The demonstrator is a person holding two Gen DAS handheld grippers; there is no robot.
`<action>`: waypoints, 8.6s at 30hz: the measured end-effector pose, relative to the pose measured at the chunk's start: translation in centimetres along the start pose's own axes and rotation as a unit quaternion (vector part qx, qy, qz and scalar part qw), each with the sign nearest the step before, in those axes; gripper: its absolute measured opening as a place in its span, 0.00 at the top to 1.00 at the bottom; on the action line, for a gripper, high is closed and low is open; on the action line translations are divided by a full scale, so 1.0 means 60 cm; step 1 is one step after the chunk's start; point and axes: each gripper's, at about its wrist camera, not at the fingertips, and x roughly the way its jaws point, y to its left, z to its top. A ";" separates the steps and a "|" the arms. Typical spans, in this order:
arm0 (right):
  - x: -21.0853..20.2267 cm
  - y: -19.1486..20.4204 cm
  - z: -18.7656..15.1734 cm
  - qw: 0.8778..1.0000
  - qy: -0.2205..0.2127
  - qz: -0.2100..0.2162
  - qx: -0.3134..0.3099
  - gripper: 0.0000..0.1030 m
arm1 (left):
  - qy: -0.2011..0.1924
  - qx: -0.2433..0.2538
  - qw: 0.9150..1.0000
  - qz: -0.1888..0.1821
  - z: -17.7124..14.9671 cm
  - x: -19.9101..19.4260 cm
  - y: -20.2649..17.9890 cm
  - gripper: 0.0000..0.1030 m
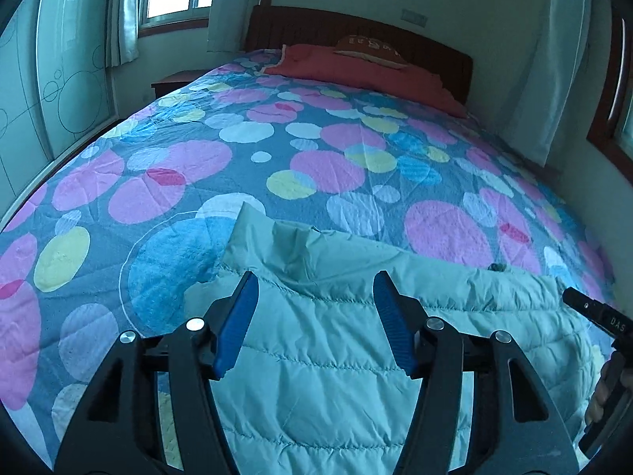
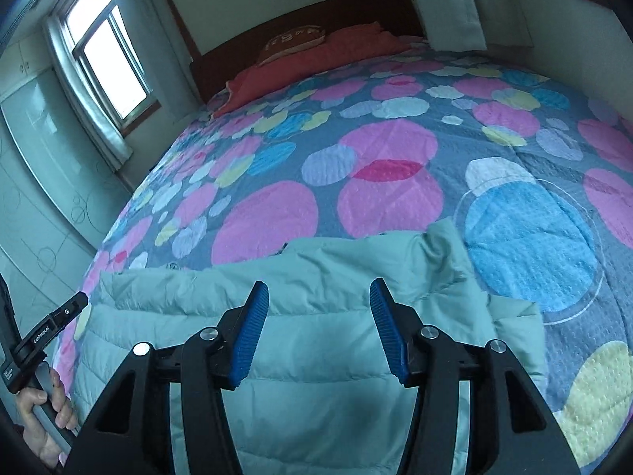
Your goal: Fold large clothes
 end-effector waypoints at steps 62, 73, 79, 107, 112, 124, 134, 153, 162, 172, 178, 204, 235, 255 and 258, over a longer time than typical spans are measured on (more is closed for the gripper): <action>-0.116 -0.106 -0.119 0.990 0.033 -0.133 0.016 0.42 | 0.069 -0.068 0.995 0.034 -0.130 -0.089 0.082 0.35; -0.158 -0.136 -0.228 0.988 0.060 -0.075 0.117 0.42 | 0.107 -0.190 0.976 -0.005 -0.253 -0.151 0.123 0.28; -0.145 -0.137 -0.242 0.983 0.042 -0.050 0.174 0.41 | 0.087 -0.249 0.964 -0.029 -0.255 -0.127 0.134 0.33; -0.218 -0.141 -0.305 0.975 -0.005 -0.010 0.222 0.84 | 0.073 -0.193 0.978 -0.012 -0.296 -0.208 0.112 0.92; -0.247 -0.141 -0.338 0.976 -0.001 -0.009 0.219 0.84 | 0.075 -0.187 0.979 -0.008 -0.331 -0.249 0.113 0.93; -0.310 -0.145 -0.402 0.975 0.008 0.001 0.221 0.84 | 0.083 -0.192 0.978 -0.011 -0.397 -0.324 0.123 0.93; -0.339 -0.150 -0.435 0.974 0.019 0.008 0.225 0.84 | 0.090 -0.189 0.978 -0.012 -0.439 -0.370 0.127 0.92; -0.334 -0.172 -0.457 0.970 0.030 0.023 0.241 0.79 | 0.101 -0.168 0.981 -0.005 -0.460 -0.373 0.127 0.84; -0.352 -0.187 -0.472 0.967 0.024 0.027 0.251 0.74 | 0.095 -0.169 0.981 0.009 -0.463 -0.389 0.144 0.64; -0.385 -0.214 -0.490 0.966 0.018 0.014 0.257 0.67 | 0.089 -0.167 0.982 0.026 -0.462 -0.407 0.175 0.58; -0.406 -0.210 -0.481 0.974 0.015 -0.033 0.224 0.67 | 0.071 -0.128 0.987 0.069 -0.448 -0.429 0.184 0.53; -0.326 0.096 -0.386 0.990 0.012 -0.106 -0.088 0.67 | 0.059 -0.104 0.986 0.118 -0.413 -0.407 0.202 0.52; -0.172 0.237 -0.410 0.977 0.050 -0.113 -0.174 0.67 | 0.080 -0.117 0.981 0.136 -0.404 -0.351 0.246 0.52; -0.165 0.230 -0.421 0.979 0.037 -0.111 -0.169 0.67 | 0.066 -0.152 0.982 0.089 -0.369 -0.369 0.226 0.52; -0.165 0.230 -0.422 0.978 0.037 -0.112 -0.170 0.67 | 0.060 -0.175 0.981 0.063 -0.359 -0.371 0.224 0.52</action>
